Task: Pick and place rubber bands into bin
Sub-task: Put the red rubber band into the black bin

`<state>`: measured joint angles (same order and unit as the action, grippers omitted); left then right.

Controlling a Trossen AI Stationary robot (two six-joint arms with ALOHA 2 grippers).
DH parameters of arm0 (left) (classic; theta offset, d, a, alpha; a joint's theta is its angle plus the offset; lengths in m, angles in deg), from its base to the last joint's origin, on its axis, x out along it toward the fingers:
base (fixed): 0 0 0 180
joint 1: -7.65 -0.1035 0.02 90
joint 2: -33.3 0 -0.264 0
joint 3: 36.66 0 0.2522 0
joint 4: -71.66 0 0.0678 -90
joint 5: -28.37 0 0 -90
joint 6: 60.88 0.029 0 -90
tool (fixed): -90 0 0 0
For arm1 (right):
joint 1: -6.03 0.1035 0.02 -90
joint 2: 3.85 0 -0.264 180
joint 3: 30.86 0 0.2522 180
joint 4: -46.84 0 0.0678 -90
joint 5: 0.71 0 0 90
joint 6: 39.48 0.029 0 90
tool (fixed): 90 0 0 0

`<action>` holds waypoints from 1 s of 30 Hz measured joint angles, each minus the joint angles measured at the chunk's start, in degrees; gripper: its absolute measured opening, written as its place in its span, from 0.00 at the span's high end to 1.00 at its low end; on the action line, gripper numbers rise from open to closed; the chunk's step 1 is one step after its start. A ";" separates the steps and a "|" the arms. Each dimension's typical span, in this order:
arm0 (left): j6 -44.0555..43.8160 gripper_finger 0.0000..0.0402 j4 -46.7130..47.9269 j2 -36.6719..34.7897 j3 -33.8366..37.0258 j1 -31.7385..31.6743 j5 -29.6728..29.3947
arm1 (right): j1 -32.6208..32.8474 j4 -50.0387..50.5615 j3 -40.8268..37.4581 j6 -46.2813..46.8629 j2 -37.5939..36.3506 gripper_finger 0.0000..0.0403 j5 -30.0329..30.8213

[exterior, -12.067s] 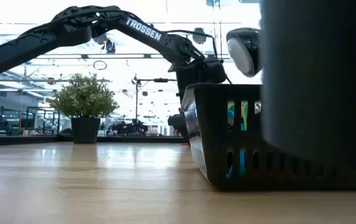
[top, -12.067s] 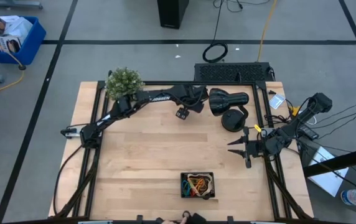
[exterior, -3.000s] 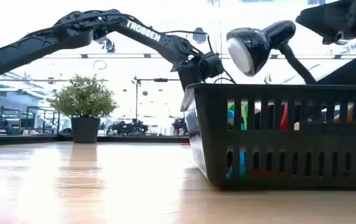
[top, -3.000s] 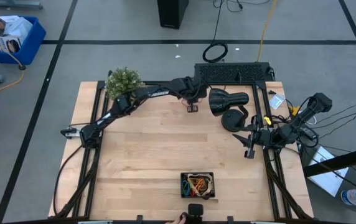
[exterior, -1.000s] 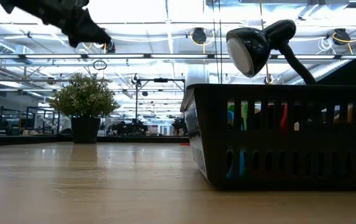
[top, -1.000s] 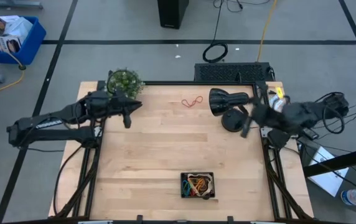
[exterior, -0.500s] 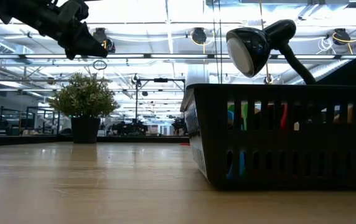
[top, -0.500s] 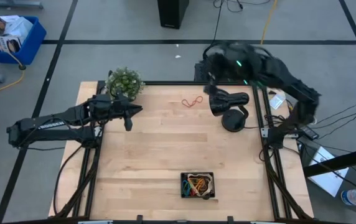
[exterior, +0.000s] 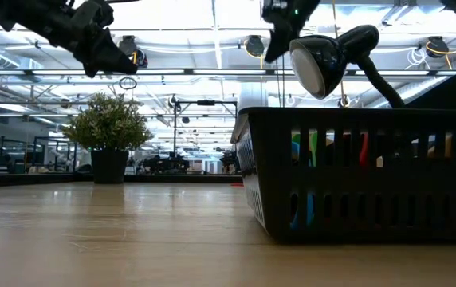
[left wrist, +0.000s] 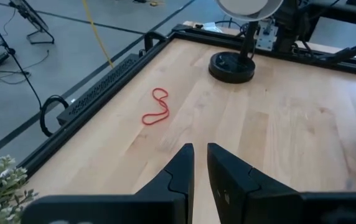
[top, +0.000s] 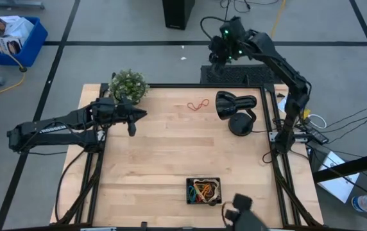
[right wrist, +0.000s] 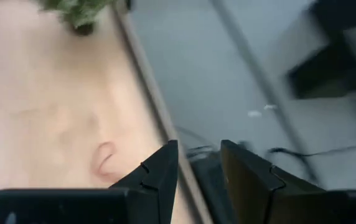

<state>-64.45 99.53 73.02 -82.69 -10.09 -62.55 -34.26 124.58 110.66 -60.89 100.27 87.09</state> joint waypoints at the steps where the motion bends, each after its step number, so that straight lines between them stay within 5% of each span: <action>1: -0.03 0.87 0.32 0.00 0.00 0.00 0.01 | -1.49 0.70 -0.01 -0.52 0.86 0.71 -3.96; 6: 0.00 0.87 2.00 0.00 0.00 0.00 -0.01 | -7.88 0.30 -1.15 -2.82 4.79 0.71 -22.82; 11: 0.02 0.87 2.95 0.00 0.00 0.00 -0.40 | -10.52 -6.62 -7.21 -3.67 7.27 0.71 -22.93; 17: 0.44 0.87 2.91 0.00 0.00 0.00 -0.44 | -14.29 -16.87 -17.21 -2.86 8.47 0.71 -33.71; 30: 1.57 0.87 2.82 0.02 0.00 0.00 -0.67 | -15.10 -45.10 -42.39 1.18 8.44 0.71 -38.53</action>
<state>-62.88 102.35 73.04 -82.69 -10.09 -63.22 -49.36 79.48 68.26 -59.71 108.71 48.56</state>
